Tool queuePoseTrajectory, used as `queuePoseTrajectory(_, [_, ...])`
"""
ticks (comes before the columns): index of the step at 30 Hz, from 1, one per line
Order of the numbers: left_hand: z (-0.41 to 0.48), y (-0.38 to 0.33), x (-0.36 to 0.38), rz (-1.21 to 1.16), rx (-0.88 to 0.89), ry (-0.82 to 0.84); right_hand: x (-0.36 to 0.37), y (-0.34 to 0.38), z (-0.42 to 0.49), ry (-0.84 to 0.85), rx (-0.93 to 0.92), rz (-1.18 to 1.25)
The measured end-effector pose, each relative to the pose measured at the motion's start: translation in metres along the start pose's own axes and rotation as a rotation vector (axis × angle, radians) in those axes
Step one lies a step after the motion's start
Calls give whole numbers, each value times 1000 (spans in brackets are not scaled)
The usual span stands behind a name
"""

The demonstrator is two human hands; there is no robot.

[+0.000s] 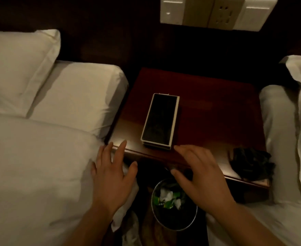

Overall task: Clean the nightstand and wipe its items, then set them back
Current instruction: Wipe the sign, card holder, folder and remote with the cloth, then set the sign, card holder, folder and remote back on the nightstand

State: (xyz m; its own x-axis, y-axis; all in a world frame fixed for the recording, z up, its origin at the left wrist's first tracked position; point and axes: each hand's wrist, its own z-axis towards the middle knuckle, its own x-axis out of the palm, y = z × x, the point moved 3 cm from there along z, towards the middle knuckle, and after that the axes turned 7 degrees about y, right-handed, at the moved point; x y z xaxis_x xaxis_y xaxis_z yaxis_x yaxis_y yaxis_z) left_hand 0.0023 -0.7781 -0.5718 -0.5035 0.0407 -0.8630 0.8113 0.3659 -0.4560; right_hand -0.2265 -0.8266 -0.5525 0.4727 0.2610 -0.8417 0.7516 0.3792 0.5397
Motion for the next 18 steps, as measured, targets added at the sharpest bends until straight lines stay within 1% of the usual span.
queuePoseTrajectory(6, [-36, 50, -23, -45, -84, -50, 29, 51, 3, 115, -77, -32])
queuePoseTrajectory(11, [-59, 104, -43, -40, -133, -55, 63, 101, 8, 156, -110, -37])
queuePoseTrajectory(18, [-112, 194, -83, -53, -244, -72, 116, 198, 8, 216, -161, 36])
